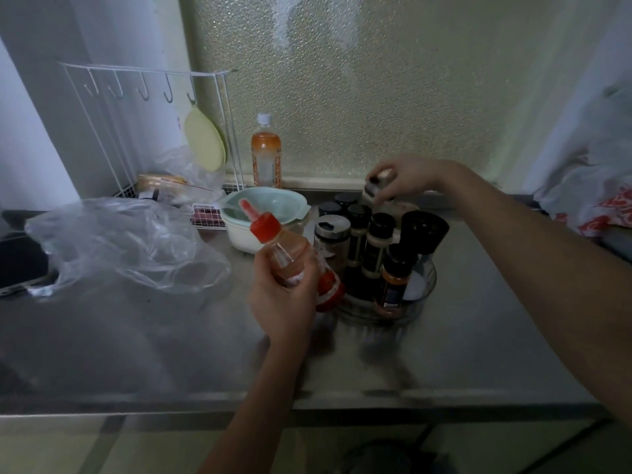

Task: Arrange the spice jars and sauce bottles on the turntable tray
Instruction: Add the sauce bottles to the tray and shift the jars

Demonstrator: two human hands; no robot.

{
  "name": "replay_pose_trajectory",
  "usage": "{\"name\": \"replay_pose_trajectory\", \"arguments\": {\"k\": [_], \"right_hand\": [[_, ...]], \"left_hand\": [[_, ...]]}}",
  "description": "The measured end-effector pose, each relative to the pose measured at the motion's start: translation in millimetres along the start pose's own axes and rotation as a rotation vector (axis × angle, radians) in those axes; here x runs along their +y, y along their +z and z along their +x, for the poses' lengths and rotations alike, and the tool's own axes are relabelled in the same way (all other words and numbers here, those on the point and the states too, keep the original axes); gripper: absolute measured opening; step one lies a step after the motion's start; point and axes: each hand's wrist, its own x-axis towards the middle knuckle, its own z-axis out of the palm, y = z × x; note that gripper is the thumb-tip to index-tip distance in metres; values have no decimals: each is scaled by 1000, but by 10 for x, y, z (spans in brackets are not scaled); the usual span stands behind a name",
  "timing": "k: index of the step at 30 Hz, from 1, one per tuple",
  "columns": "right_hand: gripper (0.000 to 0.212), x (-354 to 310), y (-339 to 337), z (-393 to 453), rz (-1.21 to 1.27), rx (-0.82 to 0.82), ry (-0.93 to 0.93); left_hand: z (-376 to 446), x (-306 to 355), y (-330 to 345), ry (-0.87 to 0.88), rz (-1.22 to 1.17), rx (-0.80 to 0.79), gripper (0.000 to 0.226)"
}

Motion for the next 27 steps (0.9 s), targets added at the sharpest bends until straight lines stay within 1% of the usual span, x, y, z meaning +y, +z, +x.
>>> {"name": "replay_pose_trajectory", "arguments": {"k": [1, 4, 5, 6, 8, 10, 12, 14, 16, 20, 22, 24, 27], "right_hand": [[44, 2, -86, -54, 53, 103, -15], [44, -90, -331, -305, 156, 487, -93], [45, -154, -388, -414, 166, 569, -125], [46, -224, -424, -518, 171, 597, -156], [42, -367, -405, -725, 179, 523, -203], [38, -465, -284, -895, 167, 439, -227], [35, -485, -115, -1004, 153, 433, -229], [41, -474, 50, -1078, 144, 421, -196], [50, -462, 190, -1112, 105, 370, -146], [56, -478, 463, -1149, -117, 290, -90], [60, -495, 586, -1160, -191, 261, -69], [63, -492, 688, -1152, -217, 243, -44], [64, -459, 755, -1142, -220, 266, -36]], "left_hand": [[-4, -3, 1, -4, -3, -1, 28], [-14, -11, 1, -3, -9, -13, 24], [-15, -14, -1, -2, -9, -14, 25], [-16, -15, -3, -1, -9, -13, 28], [-21, -13, -7, -4, -9, -2, 34], [-23, -3, -16, -12, -13, 15, 33], [-20, 9, -20, -18, -9, 20, 30], [-21, 9, -21, -18, -11, 18, 31], [-23, 9, -24, -11, -15, 13, 34], [-35, 21, -29, -4, -11, -13, 40], [-40, 14, -33, -6, -6, -22, 38], [-42, 12, -38, -15, -4, -32, 37], [-40, 4, -35, -19, -10, -41, 42]]}}
